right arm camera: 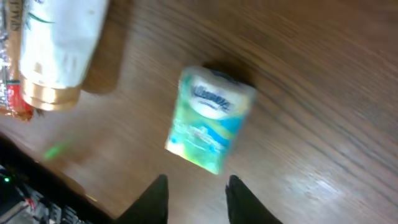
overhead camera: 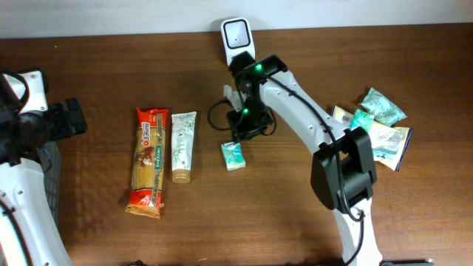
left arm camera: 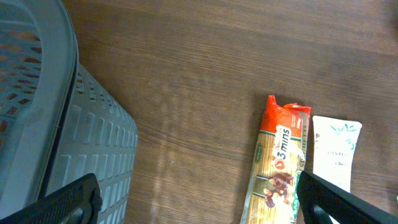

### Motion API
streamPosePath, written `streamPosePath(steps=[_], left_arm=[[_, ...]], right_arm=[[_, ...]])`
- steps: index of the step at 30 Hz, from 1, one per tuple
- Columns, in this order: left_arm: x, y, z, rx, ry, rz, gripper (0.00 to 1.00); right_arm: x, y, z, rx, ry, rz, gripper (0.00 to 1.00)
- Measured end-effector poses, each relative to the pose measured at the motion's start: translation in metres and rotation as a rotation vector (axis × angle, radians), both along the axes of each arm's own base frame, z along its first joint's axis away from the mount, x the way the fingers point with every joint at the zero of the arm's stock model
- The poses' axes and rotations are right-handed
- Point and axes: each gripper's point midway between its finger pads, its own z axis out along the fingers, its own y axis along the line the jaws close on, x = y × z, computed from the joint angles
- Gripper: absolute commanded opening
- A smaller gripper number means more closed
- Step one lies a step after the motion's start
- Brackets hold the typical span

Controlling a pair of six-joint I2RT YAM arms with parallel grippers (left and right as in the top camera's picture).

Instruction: Scan the item barcode

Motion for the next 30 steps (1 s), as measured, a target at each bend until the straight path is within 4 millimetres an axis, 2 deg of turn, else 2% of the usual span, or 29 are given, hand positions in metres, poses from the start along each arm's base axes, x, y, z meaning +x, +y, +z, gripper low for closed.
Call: streamPosePath(steps=[5,6,8,12,18,22,26,30], left_arm=[[0.0,0.0,0.0,0.0,0.0,0.0,0.99],[0.0,0.0,0.0,0.0,0.0,0.0,0.99],[0.0,0.0,0.0,0.0,0.0,0.0,0.99],[0.0,0.0,0.0,0.0,0.0,0.0,0.99],[0.0,0.0,0.0,0.0,0.0,0.0,0.99],[0.0,0.0,0.0,0.0,0.0,0.0,0.99],[0.0,0.0,0.0,0.0,0.0,0.0,0.99],[0.0,0.0,0.0,0.0,0.0,0.0,0.99]], right_arm=[[-0.028,0.057,-0.024,0.024,-0.042,0.056,0.31],[-0.039,0.068,-0.032,0.022,-0.036,0.056,0.37],[-0.047,0.073,-0.043,0.017,-0.027,0.046,0.38],[-0.051,0.07,-0.053,-0.003,-0.001,0.009,0.43],[-0.05,0.062,-0.054,-0.022,0.023,-0.031,0.47],[-0.048,0.043,-0.055,-0.059,0.067,-0.07,0.47],[-0.03,0.014,-0.054,-0.067,0.082,-0.109,0.48],[-0.026,0.006,-0.054,-0.058,0.077,-0.07,0.5]])
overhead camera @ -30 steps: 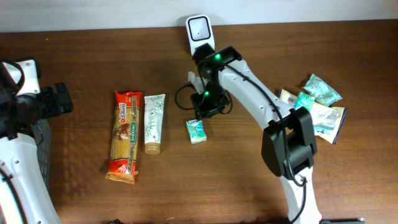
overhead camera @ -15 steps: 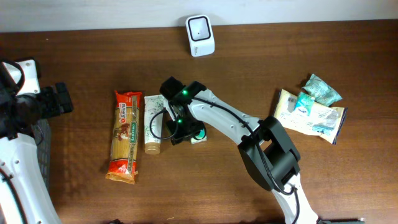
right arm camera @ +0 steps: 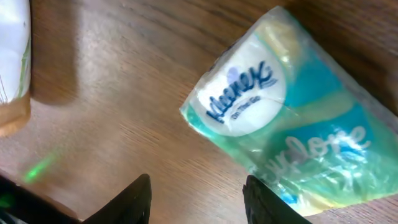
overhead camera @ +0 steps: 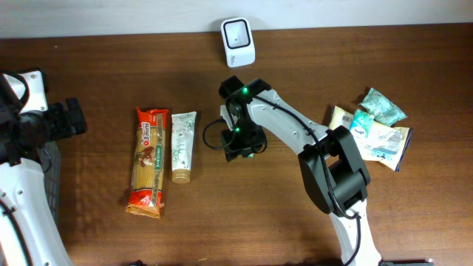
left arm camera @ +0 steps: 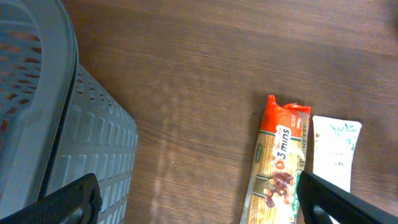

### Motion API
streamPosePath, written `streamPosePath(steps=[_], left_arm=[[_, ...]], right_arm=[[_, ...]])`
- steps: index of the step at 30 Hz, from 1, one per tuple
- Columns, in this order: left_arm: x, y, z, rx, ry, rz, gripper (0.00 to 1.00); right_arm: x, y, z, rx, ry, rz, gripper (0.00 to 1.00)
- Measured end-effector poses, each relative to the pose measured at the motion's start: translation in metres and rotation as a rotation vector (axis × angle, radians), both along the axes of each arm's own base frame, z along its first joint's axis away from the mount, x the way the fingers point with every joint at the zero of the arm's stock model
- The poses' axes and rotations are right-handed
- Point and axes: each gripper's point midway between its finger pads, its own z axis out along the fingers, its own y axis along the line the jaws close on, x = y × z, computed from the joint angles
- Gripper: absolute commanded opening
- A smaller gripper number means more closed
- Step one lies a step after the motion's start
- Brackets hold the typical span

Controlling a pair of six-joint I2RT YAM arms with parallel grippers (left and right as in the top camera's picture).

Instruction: Scan the item barcode

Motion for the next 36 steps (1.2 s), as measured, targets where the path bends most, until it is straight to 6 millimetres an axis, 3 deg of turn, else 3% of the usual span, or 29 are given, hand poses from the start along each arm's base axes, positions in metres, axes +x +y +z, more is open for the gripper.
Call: streamPosePath(steps=[2,6,9,12,23,36], left_arm=[[0.0,0.0,0.0,0.0,0.0,0.0,0.99],[0.0,0.0,0.0,0.0,0.0,0.0,0.99],[0.0,0.0,0.0,0.0,0.0,0.0,0.99],[0.0,0.0,0.0,0.0,0.0,0.0,0.99],[0.0,0.0,0.0,0.0,0.0,0.0,0.99],[0.0,0.0,0.0,0.0,0.0,0.0,0.99]], right_arm=[[-0.002,0.0,0.005,0.008,0.004,0.028,0.53],[0.034,0.0,0.038,0.053,-0.102,0.018,0.55],[0.071,-0.037,0.045,0.067,-0.164,-0.033,0.54],[0.085,-0.06,0.044,0.103,-0.183,0.005,0.53],[0.074,-0.052,0.009,0.159,-0.106,0.109,0.53],[0.062,-0.055,0.008,0.154,-0.054,0.113,0.53]])
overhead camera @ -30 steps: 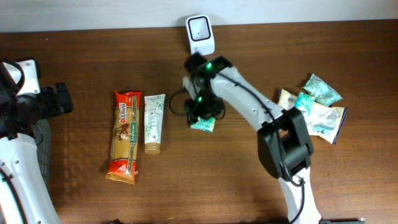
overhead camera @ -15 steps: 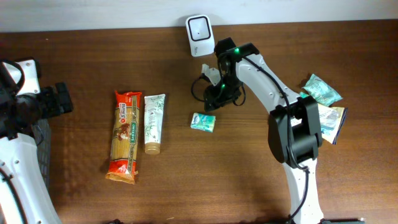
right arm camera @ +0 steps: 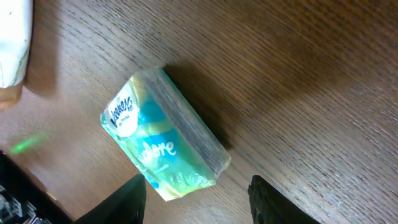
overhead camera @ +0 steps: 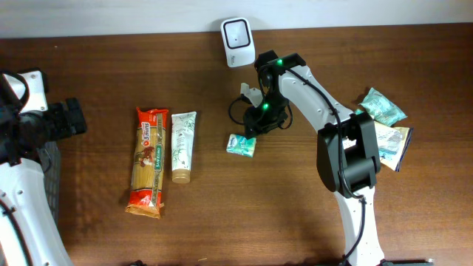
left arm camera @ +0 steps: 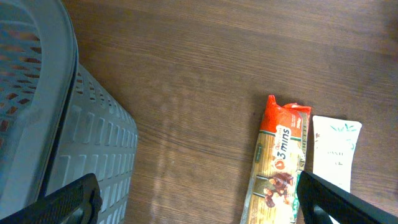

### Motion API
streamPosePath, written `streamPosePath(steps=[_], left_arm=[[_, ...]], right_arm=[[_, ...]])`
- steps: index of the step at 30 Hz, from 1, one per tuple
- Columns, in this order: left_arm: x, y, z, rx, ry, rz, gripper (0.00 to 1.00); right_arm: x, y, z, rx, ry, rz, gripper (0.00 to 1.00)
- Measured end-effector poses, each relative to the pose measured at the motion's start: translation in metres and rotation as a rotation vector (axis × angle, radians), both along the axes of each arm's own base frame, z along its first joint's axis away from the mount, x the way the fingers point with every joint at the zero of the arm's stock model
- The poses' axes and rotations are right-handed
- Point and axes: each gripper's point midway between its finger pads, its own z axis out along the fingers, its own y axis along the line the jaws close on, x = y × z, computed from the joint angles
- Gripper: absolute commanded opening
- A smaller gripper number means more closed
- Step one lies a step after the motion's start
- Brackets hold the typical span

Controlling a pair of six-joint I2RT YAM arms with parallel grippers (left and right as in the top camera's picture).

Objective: Scan the item barcode
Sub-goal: 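Regrasp the Kleenex pack with the right gripper and lift it, then hold the Kleenex pack in front of the white scanner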

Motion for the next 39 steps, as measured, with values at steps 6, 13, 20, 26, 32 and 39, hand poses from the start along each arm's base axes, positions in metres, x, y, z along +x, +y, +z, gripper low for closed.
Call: streamPosePath(steps=[6,13,20,26,32,39], left_arm=[[0.0,0.0,0.0,0.0,0.0,0.0,0.99],[0.0,0.0,0.0,0.0,0.0,0.0,0.99],[0.0,0.0,0.0,0.0,-0.001,0.0,0.99],[0.0,0.0,0.0,0.0,0.0,0.0,0.99],[0.0,0.0,0.0,0.0,0.0,0.0,0.99],[0.0,0.0,0.0,0.0,0.0,0.0,0.99]], right_arm=[[-0.006,0.004,-0.029,0.034,0.005,0.0,0.36],[-0.013,0.011,-0.03,0.078,0.032,-0.002,0.04],[-0.006,0.011,0.046,0.261,0.173,-0.137,0.04],[0.033,-0.009,0.141,0.653,0.2,-0.307,0.04],[0.054,-0.035,0.183,0.906,0.217,-0.4,0.04],[0.06,-0.036,0.198,0.945,0.168,-0.377,0.04]])
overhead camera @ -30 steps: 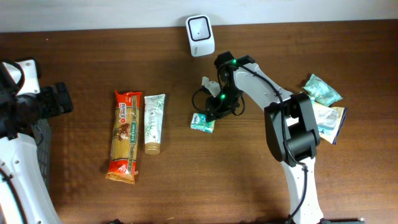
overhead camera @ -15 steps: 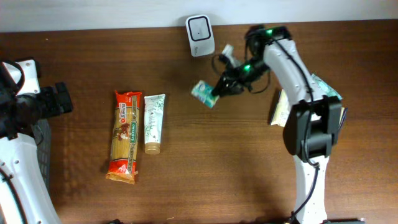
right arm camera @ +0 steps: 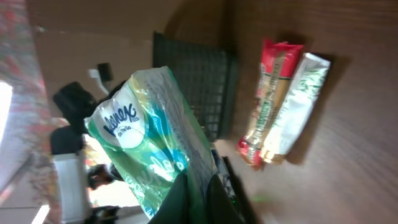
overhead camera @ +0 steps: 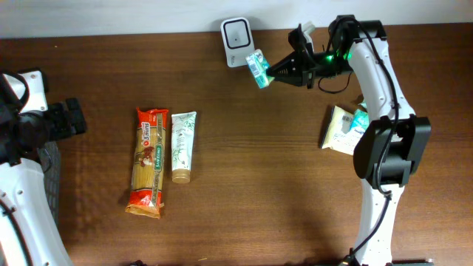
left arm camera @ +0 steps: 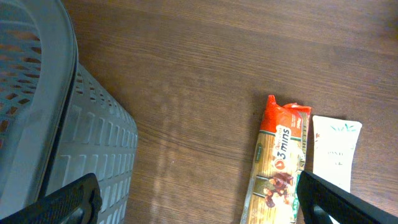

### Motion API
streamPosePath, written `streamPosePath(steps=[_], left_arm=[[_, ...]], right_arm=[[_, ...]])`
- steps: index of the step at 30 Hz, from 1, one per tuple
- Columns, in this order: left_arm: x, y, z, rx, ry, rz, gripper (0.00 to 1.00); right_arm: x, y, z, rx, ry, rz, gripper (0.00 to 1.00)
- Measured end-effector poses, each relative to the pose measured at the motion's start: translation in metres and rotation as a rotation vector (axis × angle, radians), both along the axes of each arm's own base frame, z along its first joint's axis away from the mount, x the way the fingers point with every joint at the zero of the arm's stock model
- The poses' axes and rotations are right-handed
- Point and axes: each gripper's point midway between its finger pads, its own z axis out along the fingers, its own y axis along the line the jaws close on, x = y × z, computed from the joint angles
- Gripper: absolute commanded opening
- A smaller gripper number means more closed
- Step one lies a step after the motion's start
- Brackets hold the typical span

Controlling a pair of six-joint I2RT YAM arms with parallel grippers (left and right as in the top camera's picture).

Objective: Scan the item barcode
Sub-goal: 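Hold the Kleenex pack in front of the white scanner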

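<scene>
A green and teal Kleenex tissue pack (overhead camera: 256,68) hangs in the air just right of the white scanner (overhead camera: 238,32) at the table's back edge. My right gripper (overhead camera: 272,74) is shut on the pack's lower edge. In the right wrist view the pack (right arm camera: 149,149) fills the left half, pinched in the gripper (right arm camera: 194,190). My left gripper (overhead camera: 70,118) stands at the far left, open; in the left wrist view the left gripper (left arm camera: 198,200) holds nothing, its fingers (left arm camera: 69,200) wide apart over bare wood.
A red spaghetti pack (overhead camera: 148,162) and a white tube (overhead camera: 182,145) lie side by side left of centre. A pile of packets (overhead camera: 344,127) sits at the right, partly behind the right arm. A grey basket (left arm camera: 37,124) stands under the left arm.
The tissue pack lay on the table below the scanner with my right gripper open over it. Now the gripper is shut on it and holds it up beside the scanner.
The pack lay flat mid-table under my open right gripper. Then the gripper was low over it, still open. Then the pack lay turned on its side, slightly further right. Now it is held up at the scanner. The left arm has stayed put.
</scene>
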Motion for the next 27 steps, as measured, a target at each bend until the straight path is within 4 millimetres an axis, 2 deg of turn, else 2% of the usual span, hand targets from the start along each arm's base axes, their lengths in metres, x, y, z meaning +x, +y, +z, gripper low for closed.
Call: streamPosePath(steps=[3,6,8,9,10,12,15,18,21,24,25,26,27], left_arm=[[0.0,0.0,0.0,0.0,0.0,0.0,0.99],[0.0,0.0,0.0,0.0,0.0,0.0,0.99],[0.0,0.0,0.0,0.0,0.0,0.0,0.99],[0.0,0.0,0.0,0.0,0.0,0.0,0.99],[0.0,0.0,0.0,0.0,0.001,0.0,0.99],[0.0,0.0,0.0,0.0,0.0,0.0,0.99],[0.0,0.0,0.0,0.0,0.0,0.0,0.99],[0.0,0.0,0.0,0.0,0.0,0.0,0.99],[0.0,0.0,0.0,0.0,0.001,0.0,0.99],[0.0,0.0,0.0,0.0,0.0,0.0,0.99],[0.0,0.0,0.0,0.0,0.0,0.0,0.99],[0.0,0.0,0.0,0.0,0.0,0.0,0.99],[0.0,0.0,0.0,0.0,0.0,0.0,0.99]], right_arm=[[0.0,0.003,-0.028,-0.177,-0.051,0.026,0.04],[-0.012,0.021,-0.08,-0.523,-0.1,0.113,0.04],[-0.019,0.032,-0.097,-0.706,-0.137,0.156,0.04],[-0.017,0.034,-0.096,-0.788,-0.176,0.153,0.04],[-0.005,0.035,-0.085,-0.882,-0.258,0.117,0.04],[0.024,0.031,-0.059,-0.998,-0.417,0.018,0.04],[0.078,0.024,-0.013,-1.149,-0.701,-0.185,0.04],[0.119,0.026,0.02,-1.215,-0.918,-0.337,0.04],[0.151,0.027,0.041,-1.229,-1.046,-0.465,0.04],[0.179,0.03,0.025,-1.247,-1.099,-0.516,0.04],[0.188,0.033,0.012,-1.258,-1.116,-0.517,0.04],[0.202,0.033,-0.017,-1.299,-1.117,-0.508,0.04],[0.207,0.032,-0.027,-1.319,-1.119,-0.512,0.04]])
